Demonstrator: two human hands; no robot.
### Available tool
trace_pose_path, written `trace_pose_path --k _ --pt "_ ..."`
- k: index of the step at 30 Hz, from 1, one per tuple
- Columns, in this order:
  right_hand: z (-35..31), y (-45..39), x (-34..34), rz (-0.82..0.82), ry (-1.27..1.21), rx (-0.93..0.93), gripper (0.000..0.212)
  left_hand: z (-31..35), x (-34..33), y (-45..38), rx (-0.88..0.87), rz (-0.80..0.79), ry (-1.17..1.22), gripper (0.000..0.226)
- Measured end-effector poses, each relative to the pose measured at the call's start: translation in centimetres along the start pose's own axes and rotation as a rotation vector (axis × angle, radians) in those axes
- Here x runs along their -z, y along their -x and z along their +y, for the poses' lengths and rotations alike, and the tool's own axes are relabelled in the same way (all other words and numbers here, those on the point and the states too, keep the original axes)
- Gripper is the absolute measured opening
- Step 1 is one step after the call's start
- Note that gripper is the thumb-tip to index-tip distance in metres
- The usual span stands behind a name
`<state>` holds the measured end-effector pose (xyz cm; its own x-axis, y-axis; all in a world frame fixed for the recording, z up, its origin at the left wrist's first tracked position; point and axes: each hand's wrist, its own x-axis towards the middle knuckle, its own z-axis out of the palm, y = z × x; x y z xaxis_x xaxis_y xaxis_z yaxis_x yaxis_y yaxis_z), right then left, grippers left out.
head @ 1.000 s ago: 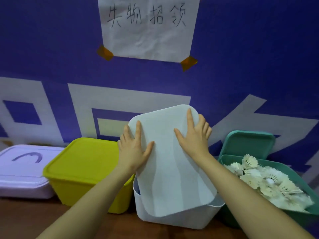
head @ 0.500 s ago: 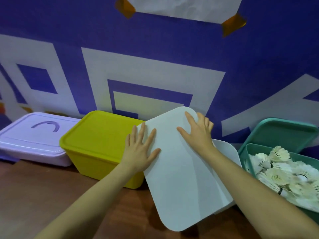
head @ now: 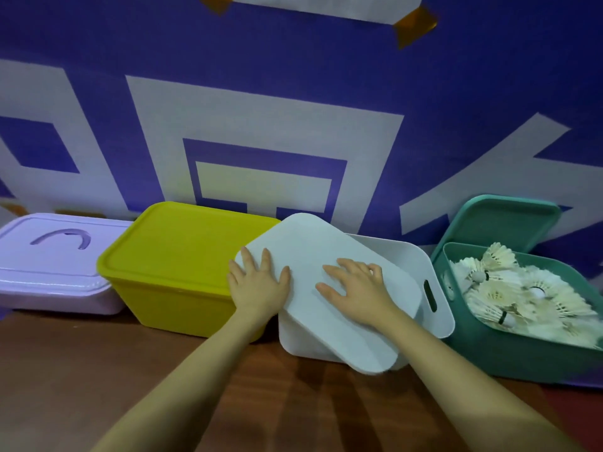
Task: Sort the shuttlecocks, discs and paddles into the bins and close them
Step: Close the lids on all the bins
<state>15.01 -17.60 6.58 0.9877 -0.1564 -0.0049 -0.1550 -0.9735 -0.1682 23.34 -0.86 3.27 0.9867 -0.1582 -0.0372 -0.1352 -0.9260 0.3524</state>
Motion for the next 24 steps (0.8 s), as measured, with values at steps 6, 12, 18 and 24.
trace_pose_path --k 6,12,18,24 --pt "-0.1 3.5 -0.8 -0.18 0.004 -0.019 0.09 -0.3 -0.8 0.8 -0.046 0.067 0.006 0.075" --pt "-0.6 4.0 -1.4 -0.23 0.043 -0.002 0.099 -1.1 -0.5 1.2 -0.118 0.017 -0.01 0.069" --pt "1.7 5.0 -0.6 -0.208 0.134 0.078 0.076 -1.3 -0.1 3.3 -0.276 -0.023 -0.133 0.09" --pt "6.4 7.0 -0.1 -0.174 0.199 0.127 0.081 1.1 -1.3 5.9 -0.428 0.05 -0.26 0.121"
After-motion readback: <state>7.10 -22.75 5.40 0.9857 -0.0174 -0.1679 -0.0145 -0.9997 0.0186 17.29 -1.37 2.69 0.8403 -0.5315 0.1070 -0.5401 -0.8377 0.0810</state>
